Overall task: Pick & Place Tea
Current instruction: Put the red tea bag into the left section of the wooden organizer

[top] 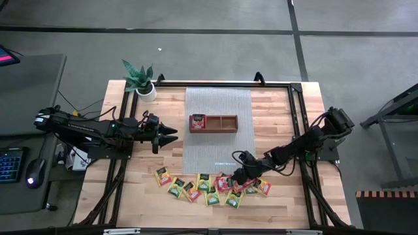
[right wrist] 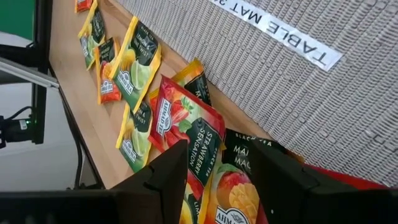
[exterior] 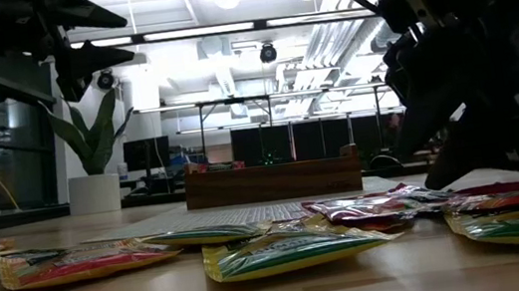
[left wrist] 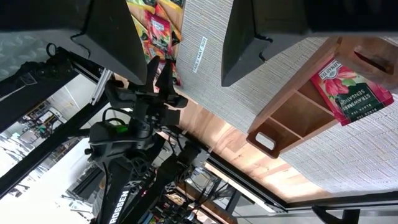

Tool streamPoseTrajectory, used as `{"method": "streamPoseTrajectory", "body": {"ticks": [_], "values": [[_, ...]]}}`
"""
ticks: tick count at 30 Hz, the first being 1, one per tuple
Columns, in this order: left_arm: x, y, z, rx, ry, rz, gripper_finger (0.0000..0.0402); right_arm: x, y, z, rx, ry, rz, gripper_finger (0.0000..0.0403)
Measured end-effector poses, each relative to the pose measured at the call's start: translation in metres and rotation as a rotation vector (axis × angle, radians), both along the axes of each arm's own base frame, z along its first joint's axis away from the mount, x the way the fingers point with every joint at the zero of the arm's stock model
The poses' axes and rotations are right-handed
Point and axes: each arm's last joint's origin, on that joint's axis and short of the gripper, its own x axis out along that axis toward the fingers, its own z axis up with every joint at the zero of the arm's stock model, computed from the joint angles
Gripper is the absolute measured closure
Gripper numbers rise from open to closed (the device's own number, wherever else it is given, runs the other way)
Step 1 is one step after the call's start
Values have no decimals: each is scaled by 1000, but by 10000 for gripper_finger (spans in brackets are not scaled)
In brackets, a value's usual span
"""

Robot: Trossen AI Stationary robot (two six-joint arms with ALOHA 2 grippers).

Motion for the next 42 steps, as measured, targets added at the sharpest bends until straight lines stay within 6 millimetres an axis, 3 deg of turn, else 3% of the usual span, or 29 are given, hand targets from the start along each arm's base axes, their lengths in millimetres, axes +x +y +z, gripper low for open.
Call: {"method": "streamPoseTrajectory", "body": {"ticks": [42], "values": [[0, 0, 1, -5, -8, -17, 197, 6, 2, 6, 38, -7, -70, 238]]}}
